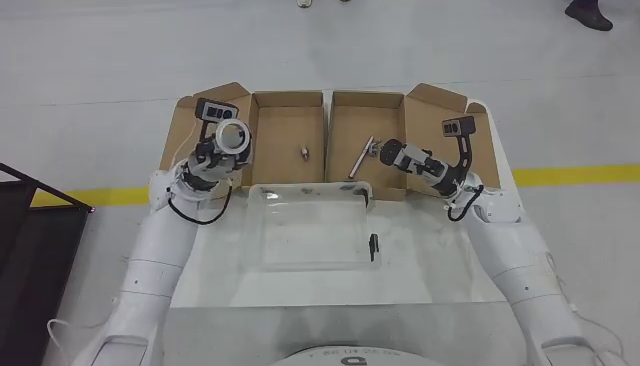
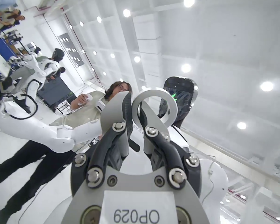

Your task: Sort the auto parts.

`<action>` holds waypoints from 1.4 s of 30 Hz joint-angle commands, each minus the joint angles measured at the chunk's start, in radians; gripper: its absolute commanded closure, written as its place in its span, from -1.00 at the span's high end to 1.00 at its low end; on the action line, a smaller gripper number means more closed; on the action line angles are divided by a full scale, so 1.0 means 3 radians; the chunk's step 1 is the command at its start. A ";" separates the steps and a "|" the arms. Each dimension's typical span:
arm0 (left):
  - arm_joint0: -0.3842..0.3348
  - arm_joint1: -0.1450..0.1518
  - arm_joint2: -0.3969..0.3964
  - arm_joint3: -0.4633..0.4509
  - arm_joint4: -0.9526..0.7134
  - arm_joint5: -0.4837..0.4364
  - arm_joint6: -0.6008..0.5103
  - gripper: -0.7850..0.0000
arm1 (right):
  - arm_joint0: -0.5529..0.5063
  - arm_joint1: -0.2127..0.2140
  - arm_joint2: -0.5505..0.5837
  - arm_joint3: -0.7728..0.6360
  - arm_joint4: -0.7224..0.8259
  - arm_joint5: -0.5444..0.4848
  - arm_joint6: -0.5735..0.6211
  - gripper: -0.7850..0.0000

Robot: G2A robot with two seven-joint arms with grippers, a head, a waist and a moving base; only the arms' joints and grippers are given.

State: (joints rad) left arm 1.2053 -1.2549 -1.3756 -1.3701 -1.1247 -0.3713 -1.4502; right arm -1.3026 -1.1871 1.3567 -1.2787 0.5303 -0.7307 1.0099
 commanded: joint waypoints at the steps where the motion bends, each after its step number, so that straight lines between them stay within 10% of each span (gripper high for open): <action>1: 0.0049 -0.0018 -0.0106 -0.0088 0.0161 -0.0226 0.0230 -1.00 | 0.0000 0.0000 0.0000 0.0000 0.0000 0.0000 0.0000 1.00; 10: 0.0427 -0.0020 -0.0524 -0.0374 0.1766 -0.1666 0.1670 -1.00 | 0.0000 0.0000 0.0000 0.0000 0.0000 0.0000 0.0000 1.00; 16: 0.0547 -0.0018 -0.0604 -0.0489 0.2697 -0.2020 0.2194 -1.00 | 0.0000 0.0000 0.0000 0.0000 0.0000 0.0000 0.0000 1.00; 27: 0.0663 0.0015 -0.0554 -0.0851 0.3261 -0.1839 0.2322 -1.00 | 0.0000 0.0000 0.0000 0.0000 0.0000 0.0000 0.0000 1.00; 34: 0.0478 0.0028 -0.0340 -0.1096 0.4915 -0.0533 0.2451 -1.00 | 0.0000 0.0000 0.0000 0.0000 0.0000 0.0000 0.0000 1.00; 42: 0.0181 -0.0024 0.0171 -0.0693 0.5151 -0.0207 0.2530 -1.00 | 0.0000 0.0000 0.0000 0.0000 0.0000 0.0000 0.0000 1.00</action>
State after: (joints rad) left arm 1.2699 -1.2594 -1.3470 -1.6026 0.5346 -0.4213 -0.6536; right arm -1.3026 -1.1871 1.3567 -1.2787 0.5303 -0.7307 1.0099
